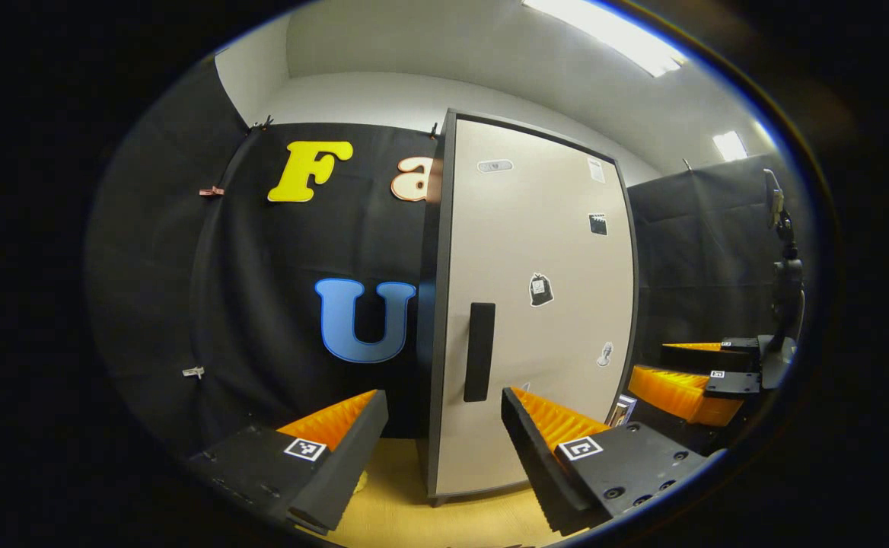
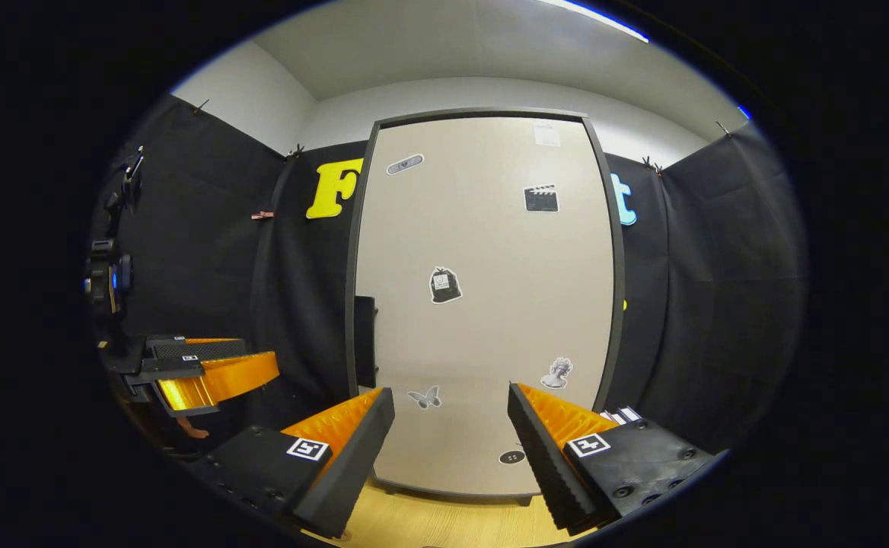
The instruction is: Open the cabinet door with the right hand, grasp the bottle in the cabinet with the left hand and place it on the coaster, then close the cabinet door with the right hand.
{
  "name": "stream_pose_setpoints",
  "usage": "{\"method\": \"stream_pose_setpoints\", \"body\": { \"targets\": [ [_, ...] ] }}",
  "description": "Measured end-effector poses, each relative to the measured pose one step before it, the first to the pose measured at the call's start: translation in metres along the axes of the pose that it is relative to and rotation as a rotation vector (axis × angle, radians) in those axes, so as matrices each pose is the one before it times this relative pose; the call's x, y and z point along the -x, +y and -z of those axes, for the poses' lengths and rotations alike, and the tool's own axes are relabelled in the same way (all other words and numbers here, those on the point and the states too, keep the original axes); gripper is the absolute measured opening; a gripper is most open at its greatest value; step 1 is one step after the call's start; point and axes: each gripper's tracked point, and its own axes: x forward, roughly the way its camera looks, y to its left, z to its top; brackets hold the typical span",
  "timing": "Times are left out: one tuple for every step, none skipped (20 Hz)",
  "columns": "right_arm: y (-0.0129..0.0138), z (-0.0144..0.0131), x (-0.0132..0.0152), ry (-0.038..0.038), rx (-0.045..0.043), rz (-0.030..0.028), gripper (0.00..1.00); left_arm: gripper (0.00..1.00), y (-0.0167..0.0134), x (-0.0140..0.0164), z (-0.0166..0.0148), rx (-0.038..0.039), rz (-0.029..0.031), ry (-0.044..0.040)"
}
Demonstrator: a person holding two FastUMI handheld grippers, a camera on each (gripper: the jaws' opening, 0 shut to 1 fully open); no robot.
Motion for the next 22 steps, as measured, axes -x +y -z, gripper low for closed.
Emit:
{"method": "stream_pose_setpoints", "body": {
  "targets": [
    [-0.00028, -0.00077, 0.00083, -0.00126, -0.00043, -0.00069, 0.98, 0.95, -0.00060, 0.00078, -0.00047, -0.00216, 0.00029, 0.00040],
    [-0.00033, 0.00001, 0.00002, -0.00047, -0.00132, -0.00134, 0.98, 0.95, -0.00002, 0.00056, 0.00055, -0.00205, -0.00316, -0.00036],
    [-0.00022, 0.00011, 0.00073, 0.00098, -0.00167, -0.00165, 0.98, 0.95, 0.00006, 0.00048, -0.00097, -0.00172, -0.00446, -0.00036],
    [-0.00019, 0.00014, 0.00138, 0.00163, -0.00056, 0.00005, 0.98, 0.95, 0.00011, 0.00033, 0.00033, 0.00017, -0.00335, -0.00132],
    [-0.00058, 0.00032, 0.00002, 0.00108, 0.00102, 0.00098, 0.98, 0.95, -0.00028, 0.00014, -0.00105, 0.00168, -0.00029, -0.00097],
    [-0.00034, -0.00022, -0.00029, -0.00085, 0.00073, 0.00035, 0.98, 0.95, 0.00007, 0.00048, 0.00050, 0.00380, -0.00076, -0.00130],
    [0.00094, 0.00016, -0.00046, 0.00042, 0.00075, -0.00218, 0.98, 0.95, 0.00065, 0.00026, 0.00026, 0.00359, 0.00113, 0.00342],
    [0.00278, 0.00109, -0.00041, 0.00196, 0.00031, -0.00710, 0.98, 0.95, -0.00009, 0.00067, 0.00331, -0.00075, 0.00222, 0.01001],
    [0.00368, 0.00012, -0.00087, -0.00046, -0.00057, -0.01064, 0.98, 0.95, 0.00179, 0.00192, 0.00194, -0.00128, -0.00462, 0.00586],
    [0.00323, 0.00048, -0.00076, 0.00180, 0.00013, -0.00806, 0.98, 0.95, 0.00317, 0.00098, 0.00128, 0.00032, -0.00743, 0.00370],
    [0.00427, 0.00070, -0.00110, 0.00209, 0.00042, -0.01010, 0.98, 0.95, 0.00213, 0.00134, 0.00033, 0.00263, -0.00528, 0.00059],
    [0.00382, -0.00003, -0.00183, 0.00098, -0.00011, -0.00919, 0.97, 0.95, 0.00247, 0.00096, 0.00039, 0.00522, -0.00275, -0.00015],
    [0.00333, -0.00032, -0.00212, -0.00170, -0.00061, -0.00487, 0.97, 0.95, 0.00272, 0.00141, -0.00051, 0.00445, -0.00341, -0.00157],
    [0.00296, -0.00101, -0.00256, -0.00355, 0.00133, -0.00321, 0.98, 0.95, 0.00389, 0.00114, 0.00019, -0.00051, -0.00369, -0.00004],
    [0.00238, -0.00159, -0.00235, -0.00707, 0.00212, 0.00101, 0.98, 0.95, 0.00405, 0.00197, -0.00004, -0.00238, -0.00219, -0.00149],
    [0.00275, -0.00178, -0.00306, -0.00921, 0.00317, 0.00248, 0.98, 0.95, 0.00372, 0.00143, -0.00080, 0.00145, -0.00198, -0.00684],
    [0.00354, -0.00136, -0.00481, -0.00614, 0.00357, 0.00210, 0.98, 0.95, 0.00434, 0.00195, -0.00161, 0.00362, -0.00273, -0.00483],
    [0.00399, -0.00006, -0.00485, -0.00248, -0.00065, 0.00143, 0.98, 0.95, 0.00408, 0.00143, 0.00008, 0.00256, -0.00289, -0.00322],
    [0.00608, 0.00045, -0.00532, 0.00104, -0.00357, -0.00658, 0.98, 0.95, 0.00499, 0.00090, -0.00104, 0.00004, -0.00369, -0.00229],
    [0.00528, 0.00181, -0.00582, 0.00497, -0.00507, -0.00279, 0.98, 0.95, 0.00499, 0.00119, 0.00022, -0.00113, -0.00255, -0.00285],
    [0.00439, -0.00292, -0.00468, -0.01369, -0.00777, 0.00390, 0.98, 0.95, 0.00638, 0.00102, -0.00099, -0.00224, -0.00392, -0.00246],
    [0.00654, -0.00506, -0.00555, -0.02204, -0.00483, -0.00362, 0.98, 0.95, 0.00638, 0.00107, 0.00089, -0.00492, -0.00570, -0.00098]
  ]
}}
